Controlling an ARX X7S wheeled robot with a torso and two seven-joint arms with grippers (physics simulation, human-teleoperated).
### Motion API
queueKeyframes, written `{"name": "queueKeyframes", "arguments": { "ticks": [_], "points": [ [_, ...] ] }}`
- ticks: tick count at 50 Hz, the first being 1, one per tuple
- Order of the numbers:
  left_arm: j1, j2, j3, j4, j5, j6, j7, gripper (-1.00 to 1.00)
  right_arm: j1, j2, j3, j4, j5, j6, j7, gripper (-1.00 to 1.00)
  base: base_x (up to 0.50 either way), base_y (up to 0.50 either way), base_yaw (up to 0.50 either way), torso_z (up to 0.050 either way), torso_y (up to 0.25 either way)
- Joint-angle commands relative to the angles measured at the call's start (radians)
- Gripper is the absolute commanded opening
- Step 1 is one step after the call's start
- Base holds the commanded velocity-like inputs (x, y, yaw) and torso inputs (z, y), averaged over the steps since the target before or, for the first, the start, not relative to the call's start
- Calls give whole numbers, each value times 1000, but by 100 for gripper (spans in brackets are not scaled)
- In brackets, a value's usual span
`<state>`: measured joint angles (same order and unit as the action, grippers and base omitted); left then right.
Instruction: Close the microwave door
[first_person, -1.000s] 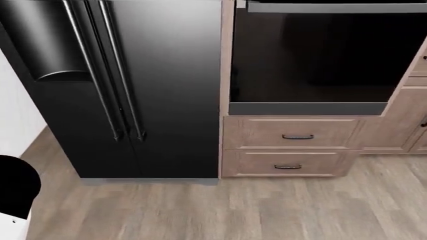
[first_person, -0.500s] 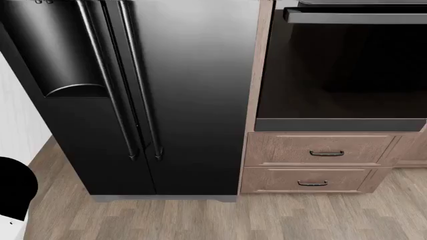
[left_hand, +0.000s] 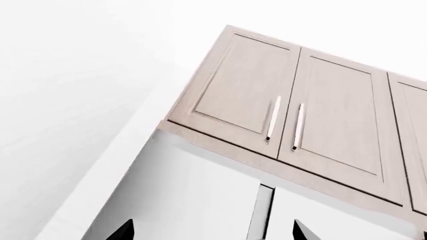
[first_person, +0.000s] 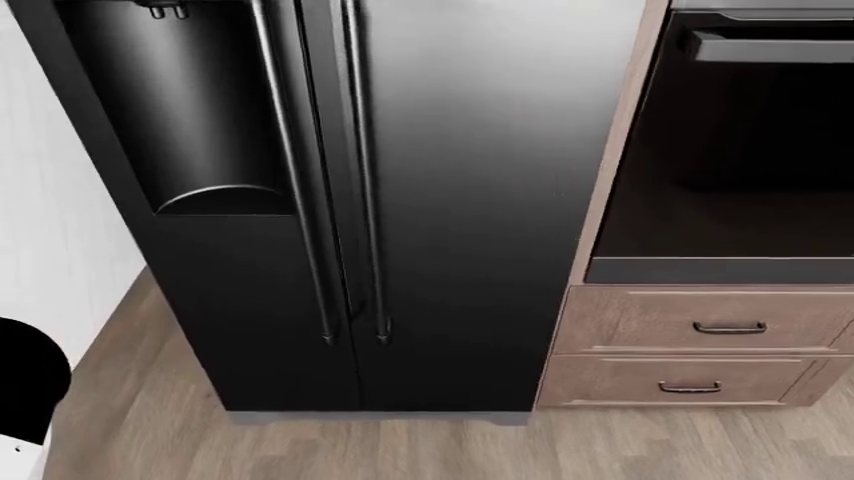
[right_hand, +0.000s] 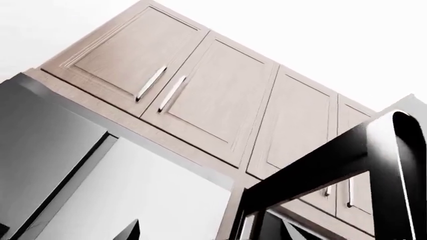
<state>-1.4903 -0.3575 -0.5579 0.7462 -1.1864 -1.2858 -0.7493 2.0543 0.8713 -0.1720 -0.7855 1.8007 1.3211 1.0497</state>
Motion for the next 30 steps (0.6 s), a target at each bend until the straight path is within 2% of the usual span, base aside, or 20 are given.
{"name": "queueKeyframes", "arguments": {
  "ticks": [1,12,20,30],
  "points": [
    [-7,-7,-2,-4,-25,1,-19,100,3,1,-8,-6,-2,-4,-8,100,374,419,0,0,0],
    [-38,-16,-25,-6,-100,-12,-72,100,15,7,-5,-4,-5,-13,-12,100,405,369,0,0,0],
    [-28,-19,-19,-6,-97,0,-69,100,-5,15,7,2,-8,-31,-12,100,500,3,0,0,1],
    [-32,-28,-15,-11,-108,6,-80,100,-2,24,-4,8,3,-36,0,100,500,-182,0,0,1]
  ]
}}
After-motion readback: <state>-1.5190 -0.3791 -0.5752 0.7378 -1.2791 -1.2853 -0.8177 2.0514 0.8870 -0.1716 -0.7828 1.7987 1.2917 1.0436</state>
